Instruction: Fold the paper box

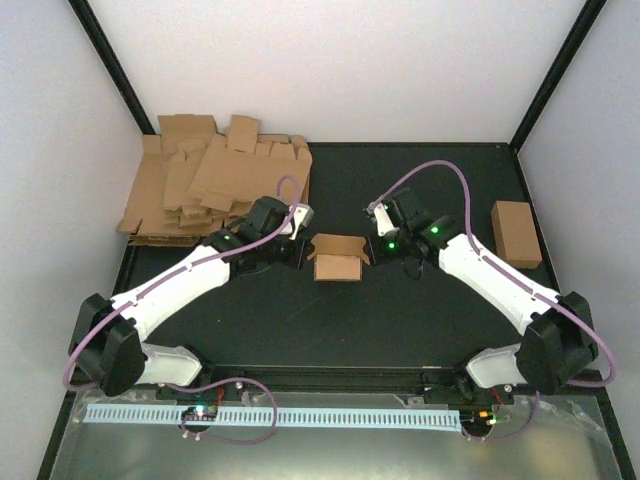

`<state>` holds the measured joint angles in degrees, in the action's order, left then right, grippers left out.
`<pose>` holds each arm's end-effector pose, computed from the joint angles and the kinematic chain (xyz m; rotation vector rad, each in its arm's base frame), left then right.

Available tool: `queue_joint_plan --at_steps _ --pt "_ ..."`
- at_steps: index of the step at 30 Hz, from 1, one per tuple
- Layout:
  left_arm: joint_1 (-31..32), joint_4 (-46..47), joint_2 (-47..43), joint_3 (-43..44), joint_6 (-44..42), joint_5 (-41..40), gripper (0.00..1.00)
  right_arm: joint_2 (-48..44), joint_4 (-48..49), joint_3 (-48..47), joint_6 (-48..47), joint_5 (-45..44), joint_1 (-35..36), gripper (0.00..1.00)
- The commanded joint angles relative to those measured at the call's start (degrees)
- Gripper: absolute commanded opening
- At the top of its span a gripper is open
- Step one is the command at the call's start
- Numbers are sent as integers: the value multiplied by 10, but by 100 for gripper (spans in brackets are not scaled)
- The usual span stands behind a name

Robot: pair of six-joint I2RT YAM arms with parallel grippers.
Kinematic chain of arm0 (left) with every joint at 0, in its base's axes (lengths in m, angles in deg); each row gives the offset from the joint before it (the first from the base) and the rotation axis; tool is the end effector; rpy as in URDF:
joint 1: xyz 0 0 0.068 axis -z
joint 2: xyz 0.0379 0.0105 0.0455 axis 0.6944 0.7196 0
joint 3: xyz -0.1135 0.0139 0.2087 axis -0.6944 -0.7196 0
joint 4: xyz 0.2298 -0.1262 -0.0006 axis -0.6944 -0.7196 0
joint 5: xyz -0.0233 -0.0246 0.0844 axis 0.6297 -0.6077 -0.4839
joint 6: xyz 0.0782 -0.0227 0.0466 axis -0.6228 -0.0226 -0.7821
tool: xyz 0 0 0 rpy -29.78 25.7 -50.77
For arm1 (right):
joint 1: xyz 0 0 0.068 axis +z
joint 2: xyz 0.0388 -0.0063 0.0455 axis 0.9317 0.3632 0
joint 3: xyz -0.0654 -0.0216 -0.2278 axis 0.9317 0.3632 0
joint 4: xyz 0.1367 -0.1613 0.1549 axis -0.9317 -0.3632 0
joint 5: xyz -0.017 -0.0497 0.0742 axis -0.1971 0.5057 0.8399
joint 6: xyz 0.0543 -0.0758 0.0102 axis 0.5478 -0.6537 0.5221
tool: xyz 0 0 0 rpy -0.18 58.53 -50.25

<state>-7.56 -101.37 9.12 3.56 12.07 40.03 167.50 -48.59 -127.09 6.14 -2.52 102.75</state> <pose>0.2487 -0.2079 0.1968 0.4913 2.4210 -0.7206 0.2493 0.1919 0.1953 -0.5050 2.5876 0.6182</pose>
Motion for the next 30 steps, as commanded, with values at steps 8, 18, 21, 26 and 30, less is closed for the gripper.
queue_joint_plan --at_steps 8,18,21,26,30 --pt "11 110 37 6 74 -83 1 43 110 -25 87 -95 3 2" --pt "11 159 83 -5 129 -113 2 53 215 25 114 -117 4 2" --pt "11 174 83 -11 140 -117 2 49 245 45 111 -132 4 2" --pt "11 192 79 -22 162 -118 2 41 285 79 113 -145 4 2" --pt "12 245 68 -55 190 -102 1 29 326 114 117 -155 4 2"
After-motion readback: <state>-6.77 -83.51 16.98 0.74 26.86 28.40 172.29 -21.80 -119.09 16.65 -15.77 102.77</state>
